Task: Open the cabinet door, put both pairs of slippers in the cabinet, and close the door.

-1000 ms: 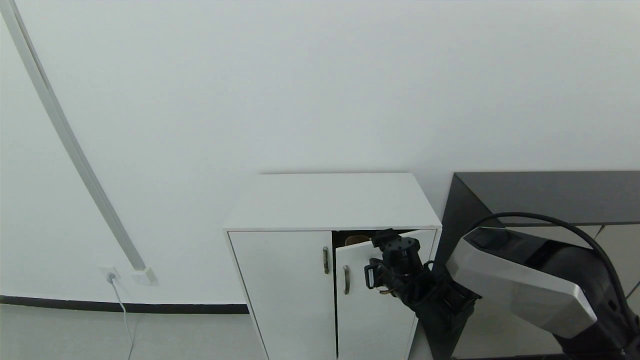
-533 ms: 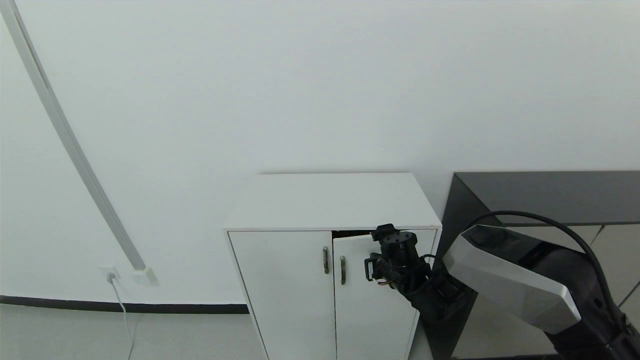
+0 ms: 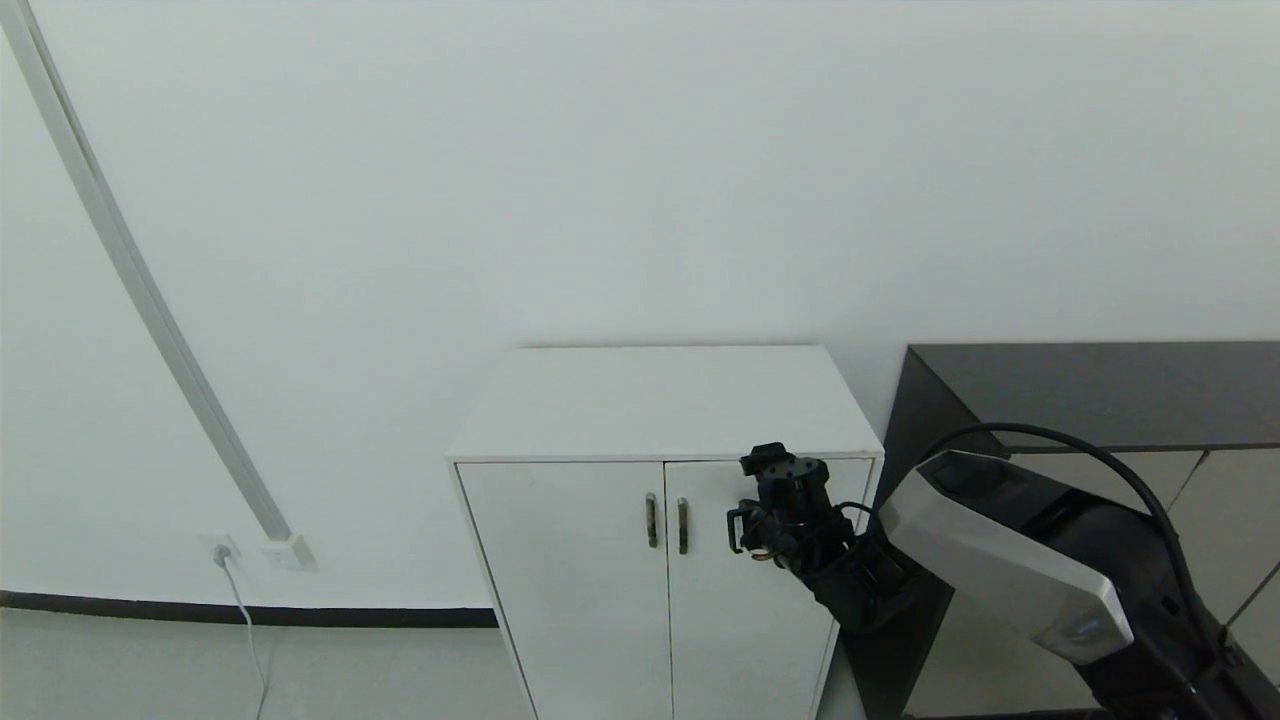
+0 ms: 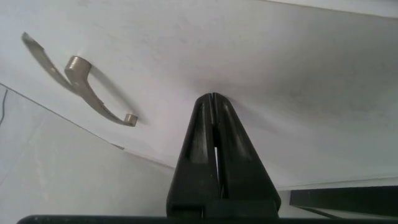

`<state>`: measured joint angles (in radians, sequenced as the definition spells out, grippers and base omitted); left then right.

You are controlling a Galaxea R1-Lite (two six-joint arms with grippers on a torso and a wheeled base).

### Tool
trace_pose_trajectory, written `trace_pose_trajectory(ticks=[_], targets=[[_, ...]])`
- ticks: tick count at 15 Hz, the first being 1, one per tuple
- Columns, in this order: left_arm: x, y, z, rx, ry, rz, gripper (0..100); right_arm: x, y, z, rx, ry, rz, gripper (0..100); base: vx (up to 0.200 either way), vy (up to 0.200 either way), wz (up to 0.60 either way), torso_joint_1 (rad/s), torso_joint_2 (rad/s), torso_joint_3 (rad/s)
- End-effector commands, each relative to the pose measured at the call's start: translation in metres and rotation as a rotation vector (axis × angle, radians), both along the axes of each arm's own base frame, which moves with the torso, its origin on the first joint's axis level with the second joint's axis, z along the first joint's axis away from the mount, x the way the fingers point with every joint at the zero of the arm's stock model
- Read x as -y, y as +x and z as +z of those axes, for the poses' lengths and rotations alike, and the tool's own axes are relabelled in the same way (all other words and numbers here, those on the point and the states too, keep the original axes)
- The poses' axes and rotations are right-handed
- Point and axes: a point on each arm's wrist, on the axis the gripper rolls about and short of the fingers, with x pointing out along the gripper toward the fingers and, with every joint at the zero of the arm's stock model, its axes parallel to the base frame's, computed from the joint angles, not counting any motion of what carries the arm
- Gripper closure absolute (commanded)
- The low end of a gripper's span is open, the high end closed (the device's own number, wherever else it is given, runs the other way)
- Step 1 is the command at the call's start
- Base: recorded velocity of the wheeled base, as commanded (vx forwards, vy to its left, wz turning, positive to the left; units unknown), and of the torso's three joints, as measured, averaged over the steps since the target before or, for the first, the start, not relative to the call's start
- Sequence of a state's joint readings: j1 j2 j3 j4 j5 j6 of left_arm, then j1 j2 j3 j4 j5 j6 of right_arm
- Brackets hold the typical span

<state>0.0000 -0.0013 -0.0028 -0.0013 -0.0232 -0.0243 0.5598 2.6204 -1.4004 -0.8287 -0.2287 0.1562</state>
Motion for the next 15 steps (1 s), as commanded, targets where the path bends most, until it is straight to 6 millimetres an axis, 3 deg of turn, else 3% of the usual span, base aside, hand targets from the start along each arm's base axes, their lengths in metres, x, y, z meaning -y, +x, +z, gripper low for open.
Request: trace_pose_trajectory(ticks=[1,10,15], targets=[[0.0,0.0,0.0,-0.001,0.0,0.0,100,0.0,0.006,0.001,0.004,0.003,-0.006,100,0.0,0.0,0.0,0.0,0.0,0.0],[0.0,0.0,0.0,-0.001,0.0,0.0,100,-0.001,0.005,0.005,0.003,-0.005,-0.019,100,0.0,0.0,0.0,0.0,0.0,0.0],[0.0,0.0,0.0,-0.001,0.0,0.0,100,0.001,-0.017,0.017,0.032,0.007,-0.008,100,0.0,0.0,0.0,0.0,0.0,0.0]])
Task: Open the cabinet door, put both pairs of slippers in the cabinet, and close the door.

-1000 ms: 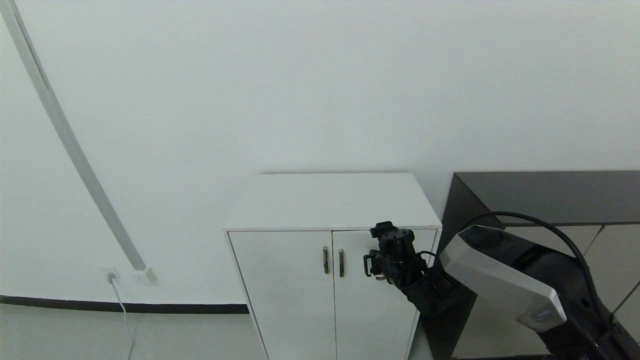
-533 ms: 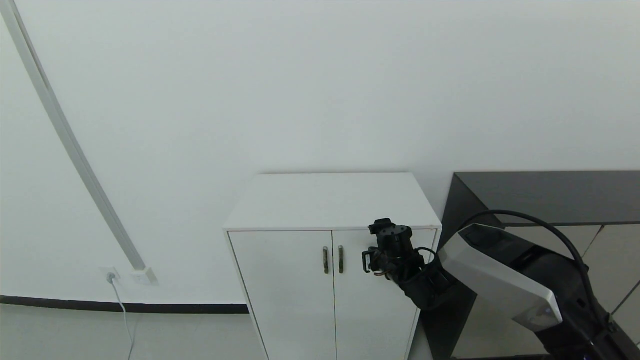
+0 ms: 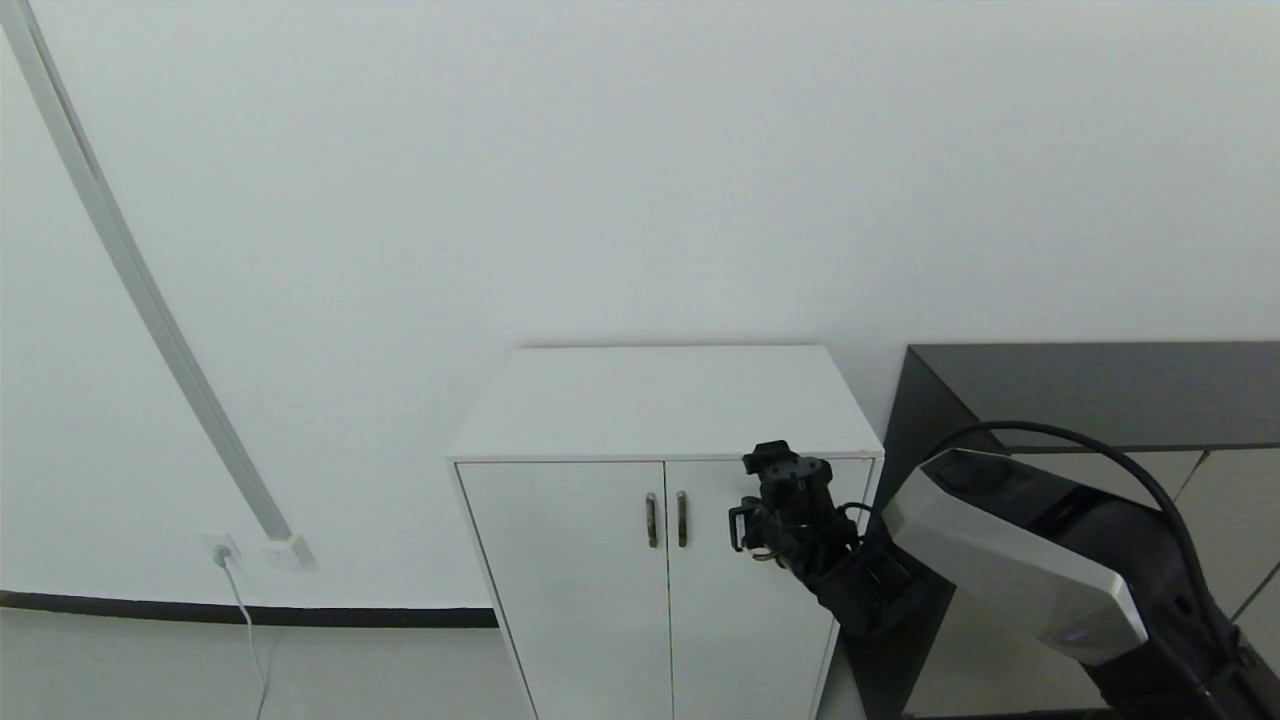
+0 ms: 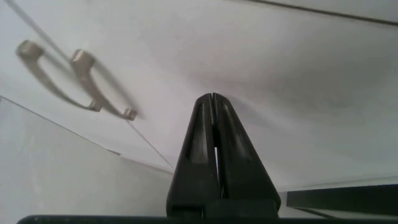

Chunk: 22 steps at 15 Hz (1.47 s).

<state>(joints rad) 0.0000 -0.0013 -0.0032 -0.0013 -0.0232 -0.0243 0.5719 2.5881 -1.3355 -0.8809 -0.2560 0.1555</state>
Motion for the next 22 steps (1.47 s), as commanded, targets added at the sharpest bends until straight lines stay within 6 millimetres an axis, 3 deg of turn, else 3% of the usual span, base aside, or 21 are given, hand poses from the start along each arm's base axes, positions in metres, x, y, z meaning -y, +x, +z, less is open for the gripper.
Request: trace_pose_trajectory(ticks=[1,8,14,18,22], targets=[[0.0,0.0,0.0,-0.001,0.0,-0.001,100,0.005,-0.014,0.014,0.015,0.002,0.007,100,0.0,0.0,0.0,0.0,0.0,0.0],[0.0,0.0,0.0,-0.001,0.0,0.0,100,0.048,-0.057,0.041,0.071,-0.003,-0.054,100,0.0,0.0,0.0,0.0,0.0,0.0],[0.0,0.0,0.0,-0.003,0.0,0.0,100,0.127,-0.093,0.067,0.097,-0.032,-0.204,100,0.0,0.0,0.0,0.0,0.0,0.0],[0.0,0.0,0.0,-0.001,0.0,0.0,100,0.165,-0.113,0.071,0.118,-0.064,-0.317,100,0.0,0.0,0.0,0.0,0.0,0.0],[0.0,0.0,0.0,-0.001,0.0,0.0,100,0.186,-0.132,0.071,0.146,-0.111,-0.35,100,0.0,0.0,0.0,0.0,0.0,0.0]])
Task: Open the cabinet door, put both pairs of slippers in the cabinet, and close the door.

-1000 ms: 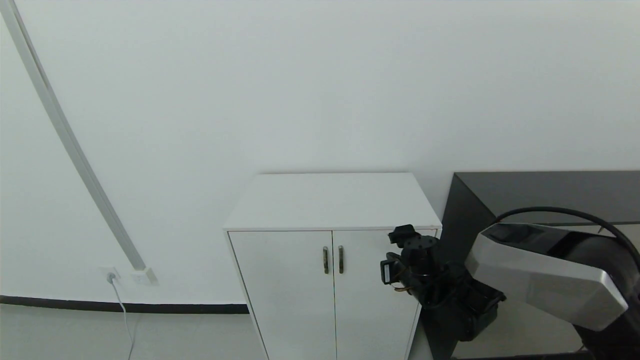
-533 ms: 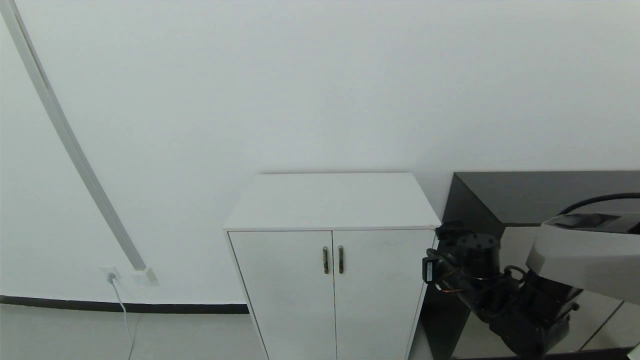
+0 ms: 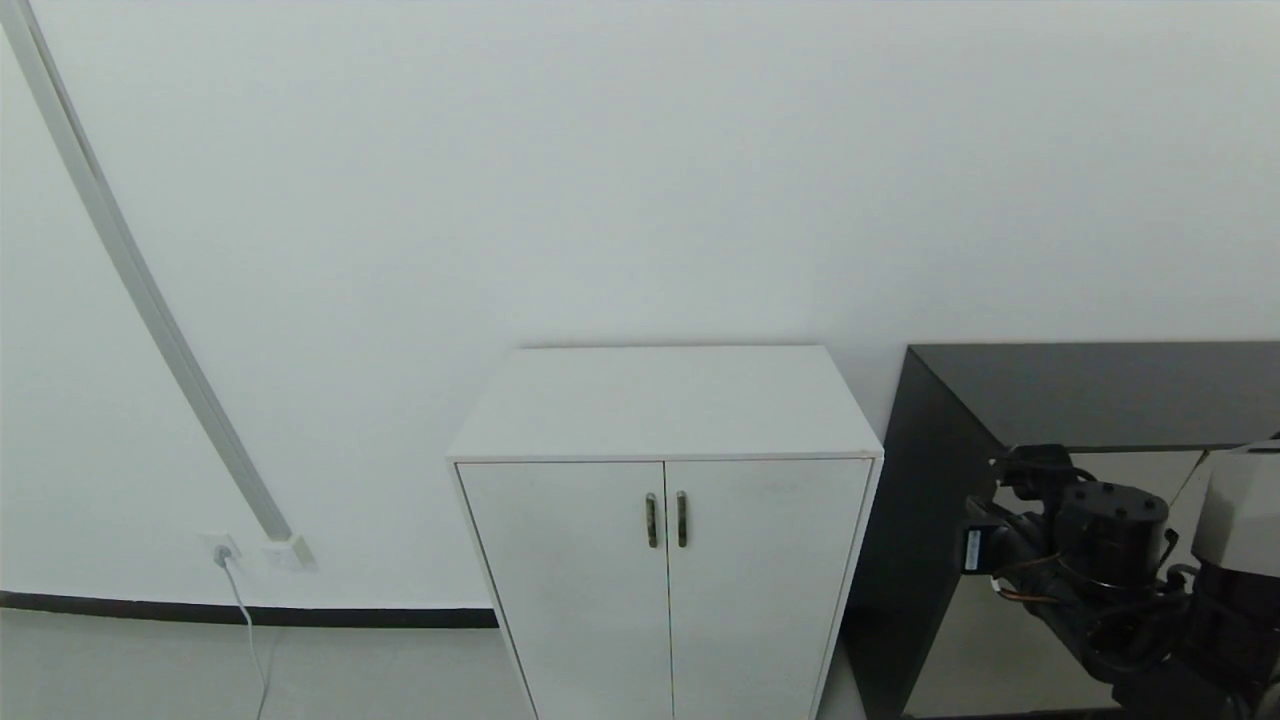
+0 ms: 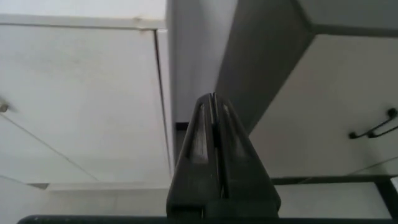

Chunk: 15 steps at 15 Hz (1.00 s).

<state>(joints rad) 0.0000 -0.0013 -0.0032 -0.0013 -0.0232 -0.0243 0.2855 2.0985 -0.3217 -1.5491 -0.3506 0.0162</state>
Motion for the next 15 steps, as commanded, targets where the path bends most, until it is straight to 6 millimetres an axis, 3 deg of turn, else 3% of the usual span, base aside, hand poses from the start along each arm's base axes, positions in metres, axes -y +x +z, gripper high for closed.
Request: trace_pose_trajectory(ticks=[1,15], targets=[[0.0,0.0,0.0,-0.001,0.0,0.0,100,0.009,-0.012,-0.002,-0.027,-0.016,-0.017,100,0.0,0.0,0.0,0.0,0.0,0.0],[0.0,0.0,0.0,-0.001,0.0,0.0,100,0.037,-0.084,0.039,0.029,0.0,-0.05,100,0.0,0.0,0.0,0.0,0.0,0.0]])
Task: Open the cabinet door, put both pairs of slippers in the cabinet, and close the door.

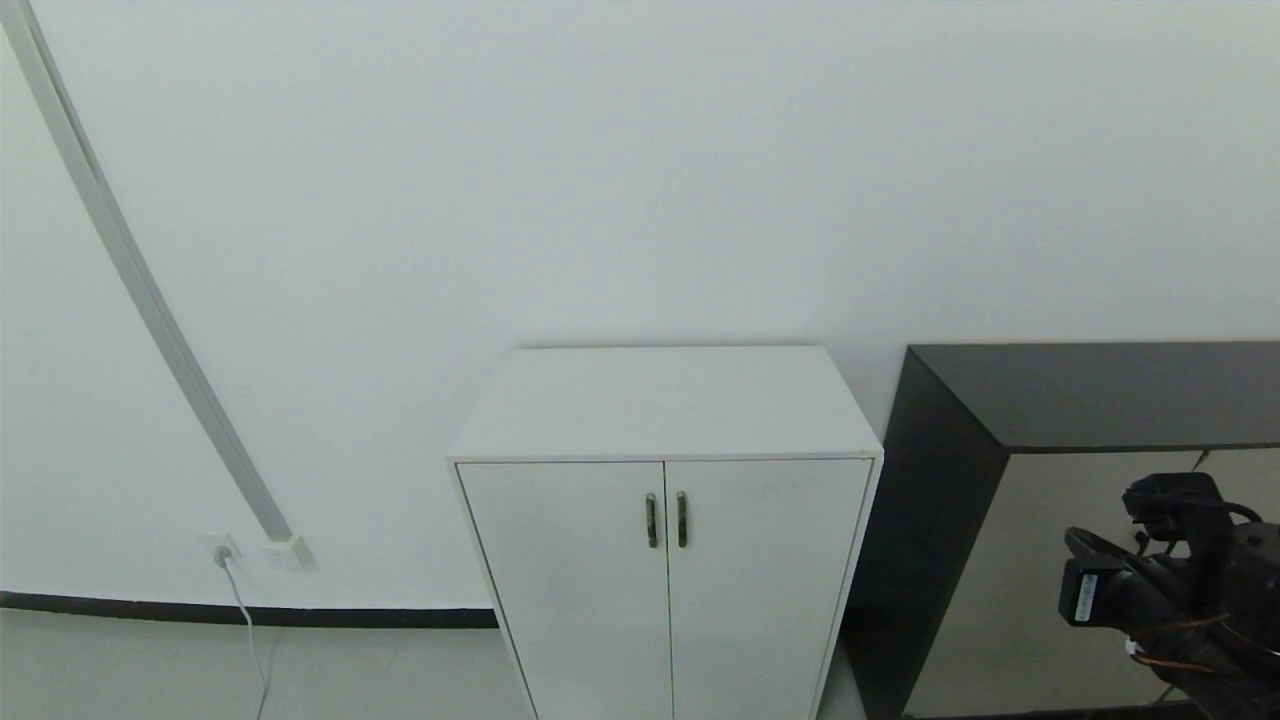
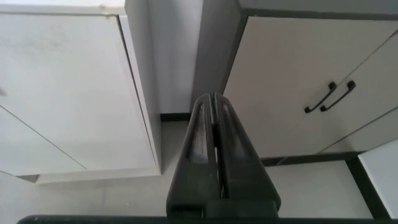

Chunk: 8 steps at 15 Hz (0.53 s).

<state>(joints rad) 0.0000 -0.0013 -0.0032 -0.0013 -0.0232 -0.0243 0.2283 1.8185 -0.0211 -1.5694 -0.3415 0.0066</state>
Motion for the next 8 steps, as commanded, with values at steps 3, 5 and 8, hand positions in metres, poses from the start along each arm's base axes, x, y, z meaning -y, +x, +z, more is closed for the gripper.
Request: trace_pose_trajectory(ticks=[3,5,8], targets=[[0.0,0.0,0.0,-0.001,0.0,0.0,100,0.008,-0.016,0.02,0.077,0.015,-0.023,100,0.0,0.0,0.0,0.0,0.0,0.0],[0.0,0.0,0.0,-0.001,0.0,0.0,100,0.013,-0.026,0.027,0.073,0.017,-0.036,100,0.0,0.0,0.0,0.0,0.0,0.0],[0.0,0.0,0.0,-0.001,0.0,0.0,100,0.016,-0.046,0.037,0.064,0.02,-0.017,100,0.0,0.0,0.0,0.0,0.0,0.0]])
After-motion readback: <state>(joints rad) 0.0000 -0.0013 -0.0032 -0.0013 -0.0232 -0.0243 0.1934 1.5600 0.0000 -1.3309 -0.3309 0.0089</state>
